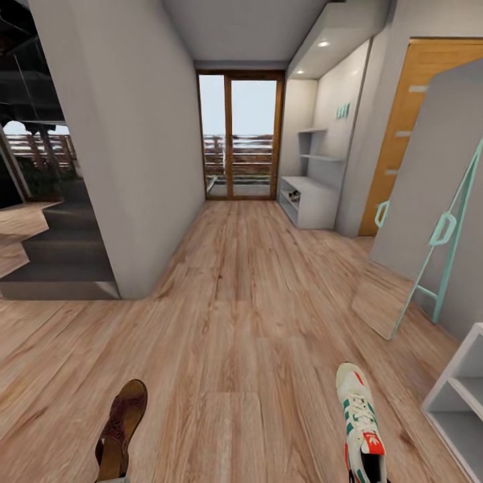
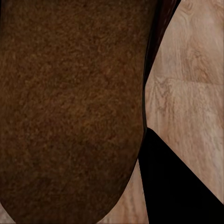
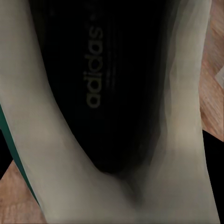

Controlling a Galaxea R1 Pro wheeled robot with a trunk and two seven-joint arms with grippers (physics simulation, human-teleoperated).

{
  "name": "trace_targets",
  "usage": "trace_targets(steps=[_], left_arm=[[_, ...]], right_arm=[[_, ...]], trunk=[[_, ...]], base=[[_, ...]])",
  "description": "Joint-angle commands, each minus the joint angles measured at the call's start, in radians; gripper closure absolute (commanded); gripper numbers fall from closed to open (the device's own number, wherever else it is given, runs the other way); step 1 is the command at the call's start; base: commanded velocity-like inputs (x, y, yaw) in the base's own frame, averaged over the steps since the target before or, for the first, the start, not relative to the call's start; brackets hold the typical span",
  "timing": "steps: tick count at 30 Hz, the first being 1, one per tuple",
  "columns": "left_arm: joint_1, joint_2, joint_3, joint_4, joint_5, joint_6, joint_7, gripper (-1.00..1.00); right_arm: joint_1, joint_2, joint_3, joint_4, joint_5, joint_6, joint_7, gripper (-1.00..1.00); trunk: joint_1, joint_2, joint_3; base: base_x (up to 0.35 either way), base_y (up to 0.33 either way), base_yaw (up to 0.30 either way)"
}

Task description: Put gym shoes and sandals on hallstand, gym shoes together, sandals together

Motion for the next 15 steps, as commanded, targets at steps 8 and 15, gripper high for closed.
trace_targets(steps=[8, 15], left_arm=[[-0.002, 0.001, 0.011, 0.000, -0.005, -0.009, -0.005, 1.00], [-0.003, 0.000, 0.010, 0.002, -0.003, -0.011, -0.005, 1.00]], right_arm=[[-0.001, -0.001, 0.002, 0.005, 0.015, -0.004, -0.002, 1.00], [-0.001, -0.002, 0.002, 0.005, 0.015, -0.004, -0.001, 1.00]], trunk=[[0.000, 0.000, -0.001], [0.000, 0.000, -0.001]], base=[[0.338, 0.000, 0.000], [0.338, 0.000, 0.000]])
